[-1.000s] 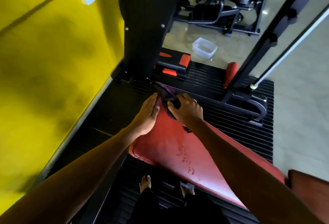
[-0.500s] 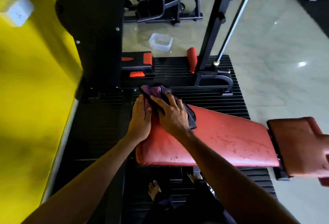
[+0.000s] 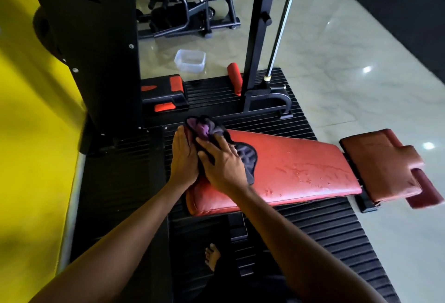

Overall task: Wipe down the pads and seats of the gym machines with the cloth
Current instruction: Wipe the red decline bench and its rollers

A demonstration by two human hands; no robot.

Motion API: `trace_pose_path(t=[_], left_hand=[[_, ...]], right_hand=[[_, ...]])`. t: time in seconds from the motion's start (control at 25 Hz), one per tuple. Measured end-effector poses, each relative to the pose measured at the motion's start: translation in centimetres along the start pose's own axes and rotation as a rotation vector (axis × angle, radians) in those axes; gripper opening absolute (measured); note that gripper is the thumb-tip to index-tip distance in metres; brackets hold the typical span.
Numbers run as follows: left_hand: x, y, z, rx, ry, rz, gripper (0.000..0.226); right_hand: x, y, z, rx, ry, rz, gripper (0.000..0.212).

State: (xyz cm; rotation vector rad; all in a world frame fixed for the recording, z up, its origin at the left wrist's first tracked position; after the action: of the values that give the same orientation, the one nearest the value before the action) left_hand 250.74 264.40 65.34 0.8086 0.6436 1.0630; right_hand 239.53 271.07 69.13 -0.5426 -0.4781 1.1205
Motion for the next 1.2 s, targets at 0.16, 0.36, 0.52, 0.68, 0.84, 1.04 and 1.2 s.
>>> trace_pose_path(t=[0.16, 0.36, 0.52, 0.68, 0.84, 1.04, 1.2], left_hand=[[0.2, -0.1, 0.0, -0.053, -0.004, 0.043, 0.059], [0.4, 1.5, -0.5, -0.203, -0.056, -0.020, 0.062], [1.7, 2.9, -1.4, -0.409, -0.074, -0.148, 0.067], [2.0, 3.3, -1.4, -0.467, -0.046, -0.171, 0.064], [2.0, 4.3, -2.0, -0.703, -0.062, -0.283, 0.060], [0.2, 5.6, -2.7, -0.929, -0.230, -0.271, 0.065], [-1.3, 6.0, -4.1, -0.965, -0.312, -0.324, 0.067]], right_hand=[[3.9, 6.9, 0.6, 0.082, 0.050, -0.017, 0.041], [-2.0, 14.6, 2.2, -0.082, 0.090, -0.436, 0.039], [2.0, 4.6, -0.3, -0.081, 0.048, -0.175, 0.040], [7.5, 6.5, -0.5, -0.022, 0.068, -0.118, 0.046], [4.7, 12.8, 0.1, 0.011, 0.152, -0.406, 0.046], [4.0, 10.6, -0.4, -0.193, 0.065, -0.600, 0.041], [10.0, 5.8, -2.2, -0.118, 0.007, -0.338, 0.047]])
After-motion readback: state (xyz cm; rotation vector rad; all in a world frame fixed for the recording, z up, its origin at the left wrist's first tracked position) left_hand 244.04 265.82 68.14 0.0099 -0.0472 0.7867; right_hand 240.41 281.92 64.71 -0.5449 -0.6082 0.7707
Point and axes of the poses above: each hand's wrist, its own x-axis away from the middle knuckle, its own z-axis out of the back of the hand, y = z × x, the point moved 9 cm from there along -x, towards the middle knuckle, and after that the axes turned 10 degrees about -z, right-handed, at the moved point
